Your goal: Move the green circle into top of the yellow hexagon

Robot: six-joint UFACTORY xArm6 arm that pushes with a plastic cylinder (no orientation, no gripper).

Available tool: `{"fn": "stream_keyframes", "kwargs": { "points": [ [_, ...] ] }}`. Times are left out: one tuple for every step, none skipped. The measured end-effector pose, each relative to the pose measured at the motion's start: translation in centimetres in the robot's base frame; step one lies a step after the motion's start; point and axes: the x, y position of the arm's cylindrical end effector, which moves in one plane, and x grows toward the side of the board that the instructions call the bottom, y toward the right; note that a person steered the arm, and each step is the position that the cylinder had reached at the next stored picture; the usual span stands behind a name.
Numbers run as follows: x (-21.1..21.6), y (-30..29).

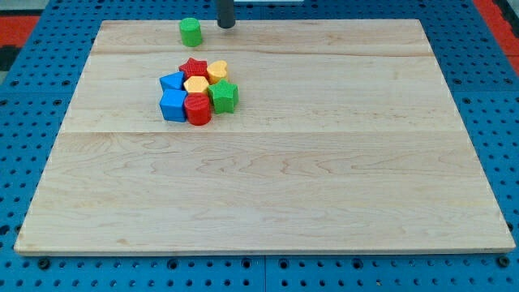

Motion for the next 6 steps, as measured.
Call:
{"fn": "stream_keyframes", "kwargs": {
  "points": [
    [2.2,-6.9],
    [5.3,-7.5],
    [7.4,-11.5],
    [8.9,-12.1],
    [9.3,-17.0],
    [10.8,-20.5]
  ]
}}
